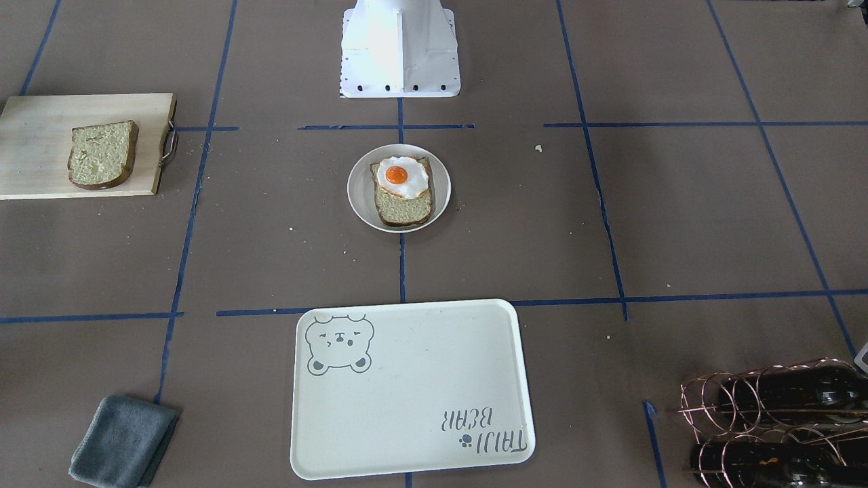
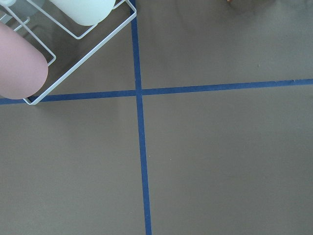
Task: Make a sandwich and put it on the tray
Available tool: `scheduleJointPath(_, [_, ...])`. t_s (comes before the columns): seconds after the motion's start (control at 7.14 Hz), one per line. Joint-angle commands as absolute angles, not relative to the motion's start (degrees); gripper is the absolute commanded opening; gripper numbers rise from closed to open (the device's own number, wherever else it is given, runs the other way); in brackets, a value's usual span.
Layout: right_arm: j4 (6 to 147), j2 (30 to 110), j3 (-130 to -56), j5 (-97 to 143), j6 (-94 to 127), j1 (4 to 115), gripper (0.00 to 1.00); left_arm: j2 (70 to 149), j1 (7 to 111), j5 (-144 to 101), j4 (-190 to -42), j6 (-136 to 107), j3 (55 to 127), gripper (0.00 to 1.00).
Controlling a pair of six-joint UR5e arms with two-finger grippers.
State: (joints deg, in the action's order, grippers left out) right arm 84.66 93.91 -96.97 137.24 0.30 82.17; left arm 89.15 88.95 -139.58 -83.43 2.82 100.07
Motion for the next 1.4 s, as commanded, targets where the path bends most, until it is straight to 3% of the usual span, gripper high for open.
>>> scheduleJointPath(0.0, [84.46,96.48,-101.31,139.55,3.92,79.3,1.0,89.03,88.25,-142.8,-88.46,2.9,100.81,1.0])
scheduleJointPath(0.14, [79.76,99.11,-104.91,139.4,13.96,74.49,1.0,88.95,88.16,-142.91,-90.85,2.47,100.64,1.0])
scheduleJointPath(0.42, [53.57,108.58,-105.64,133.03,33.13,63.87,0.96,89.03,87.8,-142.91,-90.97,2.46,100.72,1.0])
scheduleJointPath(0.56, [49.18,110.63,-105.64,132.54,39.92,60.24,0.94,89.03,87.72,-142.82,-90.97,2.37,100.64,1.0])
scheduleJointPath(0.84, [44.23,114.34,-105.56,132.36,43.3,55.92,0.77,88.95,87.02,-142.82,-90.88,2.37,100.02,1.0])
scheduleJointPath(1.26, [44.12,114.17,-105.29,131.05,47.28,50.99,0.68,89.03,86.84,-142.91,-90.97,2.37,100.02,1.0])
